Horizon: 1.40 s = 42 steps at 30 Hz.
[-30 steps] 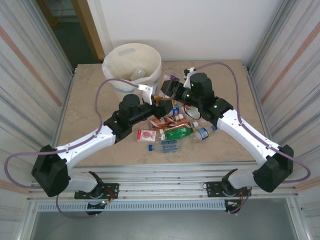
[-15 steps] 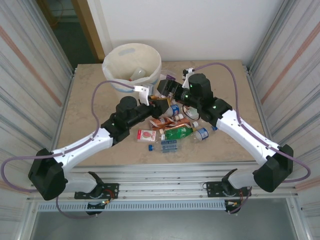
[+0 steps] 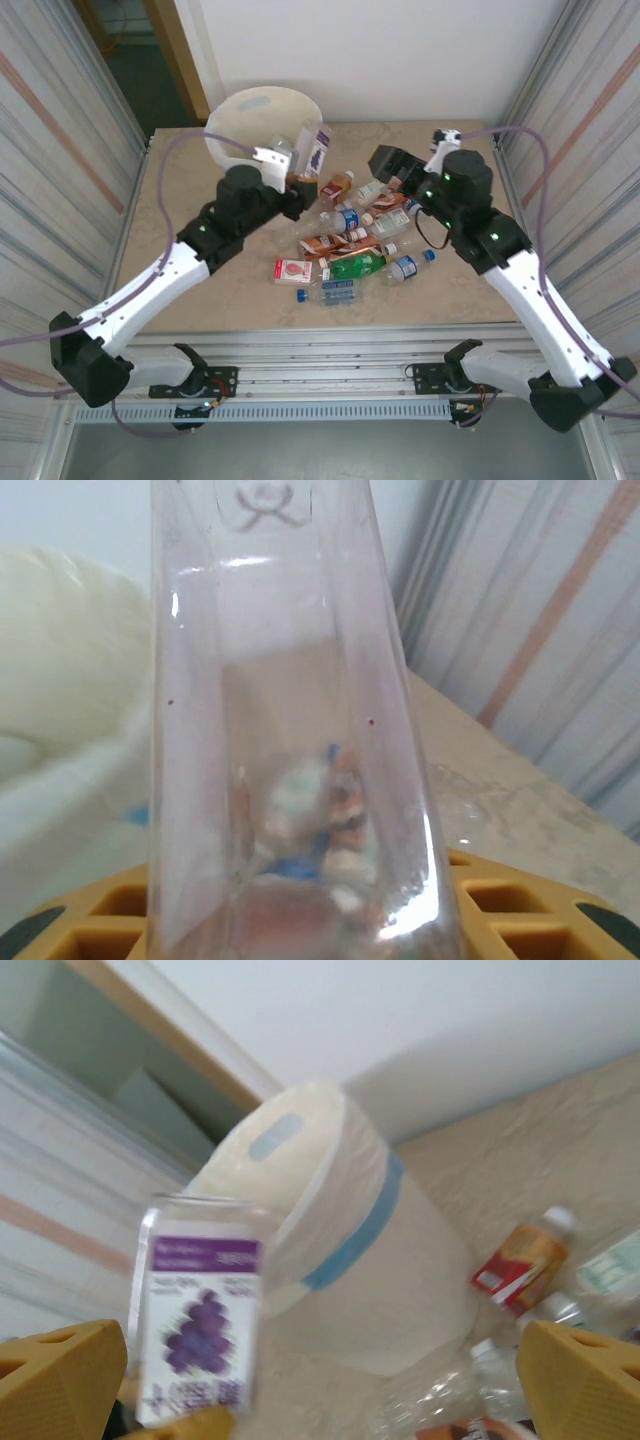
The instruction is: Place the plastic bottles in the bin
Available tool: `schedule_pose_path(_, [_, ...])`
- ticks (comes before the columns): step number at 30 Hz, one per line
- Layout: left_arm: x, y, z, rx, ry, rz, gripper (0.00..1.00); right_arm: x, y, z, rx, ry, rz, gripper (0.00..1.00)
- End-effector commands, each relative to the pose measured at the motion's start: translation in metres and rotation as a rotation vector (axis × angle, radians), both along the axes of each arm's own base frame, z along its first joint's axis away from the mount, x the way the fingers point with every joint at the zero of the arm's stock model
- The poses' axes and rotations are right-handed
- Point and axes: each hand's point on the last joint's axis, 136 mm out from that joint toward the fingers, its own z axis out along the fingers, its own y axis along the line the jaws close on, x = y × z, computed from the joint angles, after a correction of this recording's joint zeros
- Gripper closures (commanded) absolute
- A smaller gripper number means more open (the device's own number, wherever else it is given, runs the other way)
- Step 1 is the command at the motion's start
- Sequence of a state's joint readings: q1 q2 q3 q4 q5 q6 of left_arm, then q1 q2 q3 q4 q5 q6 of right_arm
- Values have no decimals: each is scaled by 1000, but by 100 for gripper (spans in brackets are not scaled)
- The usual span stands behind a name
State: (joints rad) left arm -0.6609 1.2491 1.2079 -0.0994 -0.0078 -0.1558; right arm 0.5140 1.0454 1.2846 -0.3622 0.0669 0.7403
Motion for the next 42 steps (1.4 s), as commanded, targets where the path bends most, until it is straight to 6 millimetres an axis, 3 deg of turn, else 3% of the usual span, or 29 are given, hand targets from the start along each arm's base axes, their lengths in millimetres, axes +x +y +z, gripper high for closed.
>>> schedule_pose_path(1, [9,29,28,136,-58,23,86,-17,-48,-22,-141,37,-152,2])
schedule_pose_path(6, [42,55,37,280,-36,60,86,-44,-110,-37,-231,69,-355,2])
schedule_pose_path(12, [85,78,36,380,15,98,86,-65,-148,-43,-244,73,-477,2])
schedule_pose_path(22, [125,101,-10,403,223,106,84,-57,-155,-67,-268,171,-495,2])
schedule_pose_path(31, [148,105,-32,431,297,98,79,-47,-156,-85,-263,248,-484,2])
schedule_pose_path(37, [159,109,-51,464,349,123,71,-42,-161,-109,-281,345,-482,2])
schedule_pose_path(42, [162,115,-58,487,371,154,51,-41,-159,-148,-260,475,-452,1])
